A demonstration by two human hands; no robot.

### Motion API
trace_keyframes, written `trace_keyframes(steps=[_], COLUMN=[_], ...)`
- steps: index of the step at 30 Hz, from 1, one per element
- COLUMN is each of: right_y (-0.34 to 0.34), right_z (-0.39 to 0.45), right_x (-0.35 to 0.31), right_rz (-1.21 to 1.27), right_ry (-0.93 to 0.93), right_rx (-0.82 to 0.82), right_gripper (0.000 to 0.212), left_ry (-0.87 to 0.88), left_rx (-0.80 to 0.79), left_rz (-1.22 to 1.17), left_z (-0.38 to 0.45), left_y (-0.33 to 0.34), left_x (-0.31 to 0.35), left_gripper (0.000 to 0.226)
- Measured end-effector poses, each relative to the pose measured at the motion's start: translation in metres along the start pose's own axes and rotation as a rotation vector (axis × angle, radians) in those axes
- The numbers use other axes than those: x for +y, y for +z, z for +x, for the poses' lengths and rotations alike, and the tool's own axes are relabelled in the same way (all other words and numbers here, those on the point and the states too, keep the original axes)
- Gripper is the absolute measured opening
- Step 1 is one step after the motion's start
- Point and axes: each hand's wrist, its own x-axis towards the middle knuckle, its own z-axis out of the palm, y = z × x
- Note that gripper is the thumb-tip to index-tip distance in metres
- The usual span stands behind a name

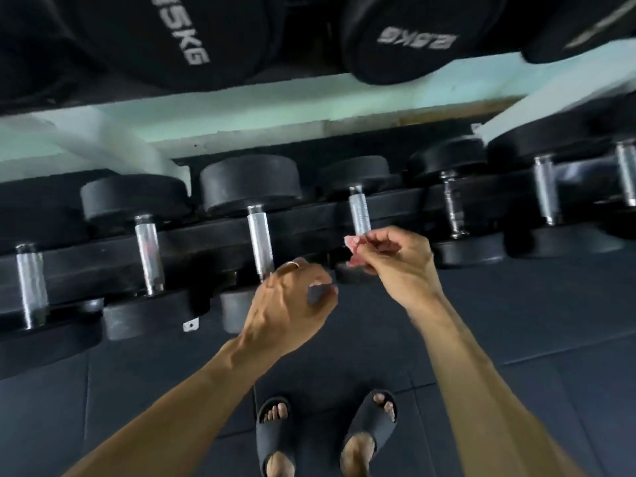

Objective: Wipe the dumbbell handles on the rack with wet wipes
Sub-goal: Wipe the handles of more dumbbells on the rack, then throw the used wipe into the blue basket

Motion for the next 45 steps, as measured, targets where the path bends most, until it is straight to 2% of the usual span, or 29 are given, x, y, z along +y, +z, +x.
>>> trace_keyframes(steps=[8, 18, 25, 31, 41, 45], right_y=[-0.184, -0.465, -0.618, -0.746, -0.955, -1.037], right_z=[-0.061, -0.128, -0.144, -0.106, 0.019, 0.081], right_x=[-0.006, 0.050, 0.096, 0.128, 0.152, 0.174], right_rz=[0.250, 0.392, 0.460, 0.410, 0.369, 0.336], right_ry=[0.110, 0.152, 0.199, 0.254, 0.237, 0.254], right_rx=[0.295, 0.534, 0.699, 0.766, 0.826, 0.848], right_gripper=[0.020, 0.021, 0.015, 0.008, 0.024, 0.021], left_ry=[0.168, 0.367, 0.457, 0.525, 0.554, 0.546], left_rx=[-0.211, -0.392, -0.493, -0.534, -0.579, -0.549], left_rz=[0.041, 0.146, 0.196, 0.200, 0.278, 0.274], left_z=[0.009, -0.009, 0.008, 0.066, 0.194, 0.246], left_y=[0.073, 0.257, 0.371, 0.468, 0.616, 0.686], left_x=[0.168, 0.402, 0.526, 0.615, 0.767, 0.818], left_gripper=[0.015, 0.017, 0.017, 0.017, 0.014, 0.016])
